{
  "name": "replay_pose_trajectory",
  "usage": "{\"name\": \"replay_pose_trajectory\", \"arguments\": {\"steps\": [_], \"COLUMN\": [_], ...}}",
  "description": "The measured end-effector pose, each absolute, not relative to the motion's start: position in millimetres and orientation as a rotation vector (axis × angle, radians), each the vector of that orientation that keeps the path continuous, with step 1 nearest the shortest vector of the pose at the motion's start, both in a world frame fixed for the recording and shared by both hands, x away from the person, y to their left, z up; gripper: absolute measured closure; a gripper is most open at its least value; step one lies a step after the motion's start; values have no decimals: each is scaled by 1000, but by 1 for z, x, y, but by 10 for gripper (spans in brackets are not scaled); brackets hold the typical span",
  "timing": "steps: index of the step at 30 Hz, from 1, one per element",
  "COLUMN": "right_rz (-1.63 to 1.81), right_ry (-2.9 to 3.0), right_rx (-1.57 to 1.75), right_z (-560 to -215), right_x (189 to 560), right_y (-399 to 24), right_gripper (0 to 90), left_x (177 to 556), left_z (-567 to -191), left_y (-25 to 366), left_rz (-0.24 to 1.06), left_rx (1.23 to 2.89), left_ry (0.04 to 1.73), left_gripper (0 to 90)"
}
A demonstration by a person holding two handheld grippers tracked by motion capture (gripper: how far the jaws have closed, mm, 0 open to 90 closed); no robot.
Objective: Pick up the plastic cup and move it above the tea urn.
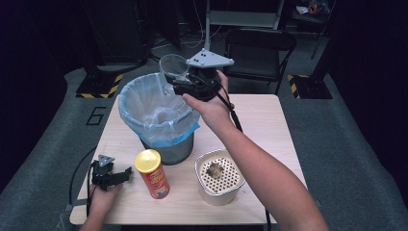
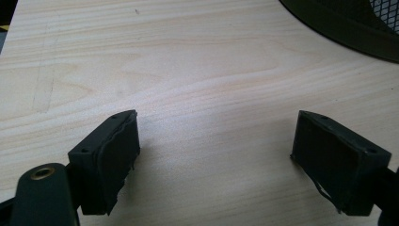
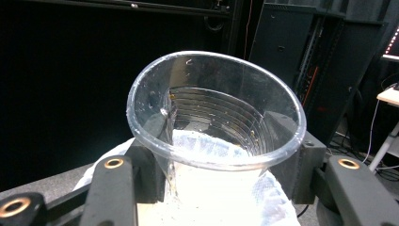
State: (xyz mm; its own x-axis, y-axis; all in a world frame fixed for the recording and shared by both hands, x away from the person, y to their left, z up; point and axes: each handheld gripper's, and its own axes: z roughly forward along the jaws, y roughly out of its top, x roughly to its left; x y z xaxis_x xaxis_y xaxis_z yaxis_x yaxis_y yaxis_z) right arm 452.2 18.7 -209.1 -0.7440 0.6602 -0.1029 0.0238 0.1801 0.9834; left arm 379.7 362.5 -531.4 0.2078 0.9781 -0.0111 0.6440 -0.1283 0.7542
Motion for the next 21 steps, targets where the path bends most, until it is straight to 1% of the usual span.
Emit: {"name": "replay_pose_trajectory", "arguments": {"steps": [5,18,19,21], "right_rz": [1539,1507,1498,1515], "right_ry": [1974,2092,2103,2130], "right_rx": [652,701,700,696], "right_z": [-222,-236,-238,-241], "right_x": [473,490,490,490], "right_y": [37,56,58,63], "right_gripper": [427,419,409,353], "left_x": [380,380,380,380], "left_z": [-531,-531,-531,-531], "left_y": [363,363,363,363], "left_rz": [670,674,673,673], "left_rx": [1861,1861,1872,1861], "left_ry": [1503,1505,1502,1505], "left_gripper": [148,148,148,148]}}
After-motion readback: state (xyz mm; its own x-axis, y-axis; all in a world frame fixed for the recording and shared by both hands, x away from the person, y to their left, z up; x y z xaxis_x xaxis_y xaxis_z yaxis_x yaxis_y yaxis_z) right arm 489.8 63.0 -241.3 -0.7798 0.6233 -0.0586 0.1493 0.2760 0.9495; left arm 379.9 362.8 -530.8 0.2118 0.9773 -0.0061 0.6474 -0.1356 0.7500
